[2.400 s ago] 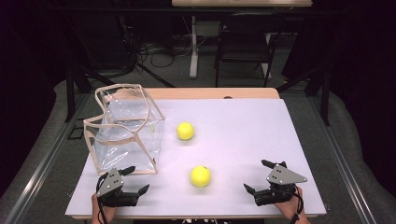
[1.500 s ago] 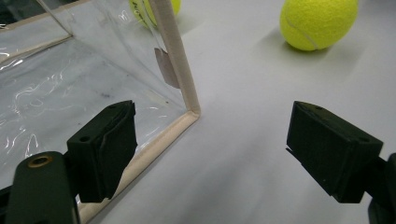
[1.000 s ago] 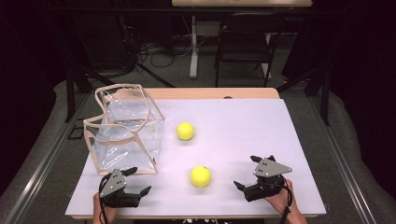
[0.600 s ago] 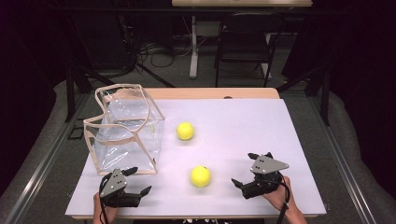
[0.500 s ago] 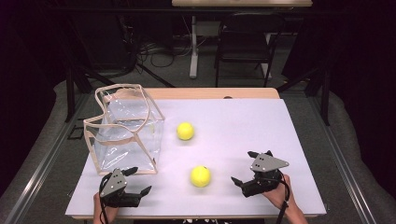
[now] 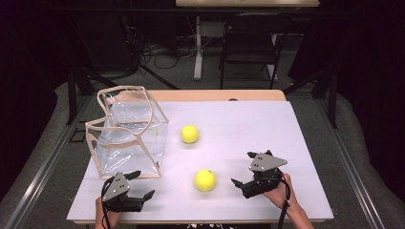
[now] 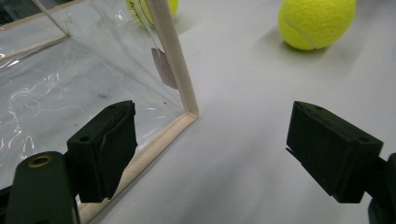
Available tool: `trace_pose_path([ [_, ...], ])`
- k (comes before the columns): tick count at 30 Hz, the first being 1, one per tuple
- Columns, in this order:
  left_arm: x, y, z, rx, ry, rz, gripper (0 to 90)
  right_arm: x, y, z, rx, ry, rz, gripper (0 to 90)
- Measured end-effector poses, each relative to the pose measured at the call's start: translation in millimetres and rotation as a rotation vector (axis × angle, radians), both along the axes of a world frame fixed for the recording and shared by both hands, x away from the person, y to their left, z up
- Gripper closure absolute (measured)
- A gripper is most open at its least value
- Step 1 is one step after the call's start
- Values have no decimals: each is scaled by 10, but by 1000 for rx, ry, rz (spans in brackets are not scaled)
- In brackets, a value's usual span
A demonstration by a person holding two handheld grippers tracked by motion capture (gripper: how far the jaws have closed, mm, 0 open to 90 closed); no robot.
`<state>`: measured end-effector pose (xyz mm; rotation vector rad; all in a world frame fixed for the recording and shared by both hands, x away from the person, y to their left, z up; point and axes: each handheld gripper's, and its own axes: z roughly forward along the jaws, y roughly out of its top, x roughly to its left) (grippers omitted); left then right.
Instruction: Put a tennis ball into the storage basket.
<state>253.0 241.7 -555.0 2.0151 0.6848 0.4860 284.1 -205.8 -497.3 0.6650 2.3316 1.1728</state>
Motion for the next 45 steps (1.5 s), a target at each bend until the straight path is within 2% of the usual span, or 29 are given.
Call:
trace_pose_path([
  [14,0,7,0,2,-3,-3,159,118,190,-36,-29,33,47,0],
  [35,-3,7,2,2,-4,-3,159,203,477,-59,-51,64,111,0],
  [45,-1,9,3,3,-4,-4,159,254,577,-91,-59,84,124,0],
])
